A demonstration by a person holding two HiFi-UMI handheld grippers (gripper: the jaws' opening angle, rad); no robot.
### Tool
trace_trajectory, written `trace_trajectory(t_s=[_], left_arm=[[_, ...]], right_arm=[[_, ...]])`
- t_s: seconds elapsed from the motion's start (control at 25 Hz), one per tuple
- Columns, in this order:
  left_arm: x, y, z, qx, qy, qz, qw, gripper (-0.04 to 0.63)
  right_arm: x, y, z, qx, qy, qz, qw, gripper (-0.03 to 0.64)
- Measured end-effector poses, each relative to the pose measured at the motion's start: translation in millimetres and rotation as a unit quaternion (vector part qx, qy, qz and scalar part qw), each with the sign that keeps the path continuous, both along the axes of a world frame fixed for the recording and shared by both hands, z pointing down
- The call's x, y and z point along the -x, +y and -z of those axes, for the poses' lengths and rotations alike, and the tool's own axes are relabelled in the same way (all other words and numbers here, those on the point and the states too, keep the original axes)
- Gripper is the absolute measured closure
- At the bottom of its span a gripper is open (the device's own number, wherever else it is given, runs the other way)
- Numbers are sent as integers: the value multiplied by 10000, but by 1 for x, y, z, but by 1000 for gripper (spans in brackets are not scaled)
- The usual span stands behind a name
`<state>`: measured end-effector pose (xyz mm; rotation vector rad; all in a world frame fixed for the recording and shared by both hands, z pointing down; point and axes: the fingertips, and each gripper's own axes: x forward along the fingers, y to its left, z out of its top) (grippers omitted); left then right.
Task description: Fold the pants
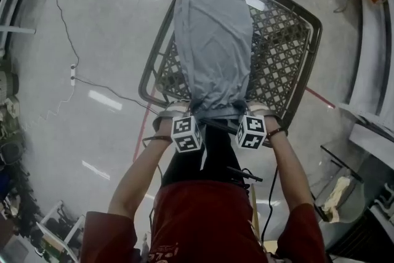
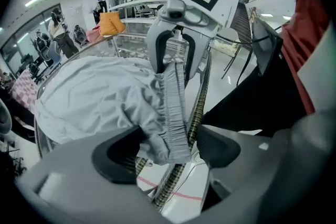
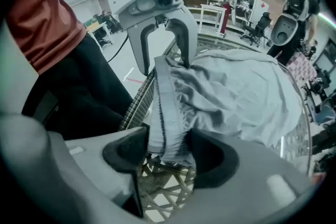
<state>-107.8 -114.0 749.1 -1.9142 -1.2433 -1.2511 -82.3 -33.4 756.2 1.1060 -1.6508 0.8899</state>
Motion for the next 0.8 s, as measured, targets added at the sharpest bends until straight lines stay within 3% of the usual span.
trace_trajectory(t_s=[0.12,0.16,0.2,0.32,0.4,0.8], left_arm=[[-6,-3,3,-1,-42,-108,9999,252],[-9,-7,3,-62,9,-77,10000,275],[-13,-12,1,-145,76,-36,9999,349],[-22,-17,-4,-331,180,-56,9993,383],[-23,-17,-5,-419,229,-160,9987,470],[17,-9,1,-301,46,-134,9994,520]], right_arm=[[-7,-1,1,-77,-133,30,9999,369],[-9,-2,1,-89,-137,57,9999,384],[-10,-3,1,-86,-122,90,9998,398],[-10,-3,0,-52,-35,125,9999,450],[-10,-3,0,-60,11,60,10000,469],[21,-1,16,62,-262,-308,9992,510]])
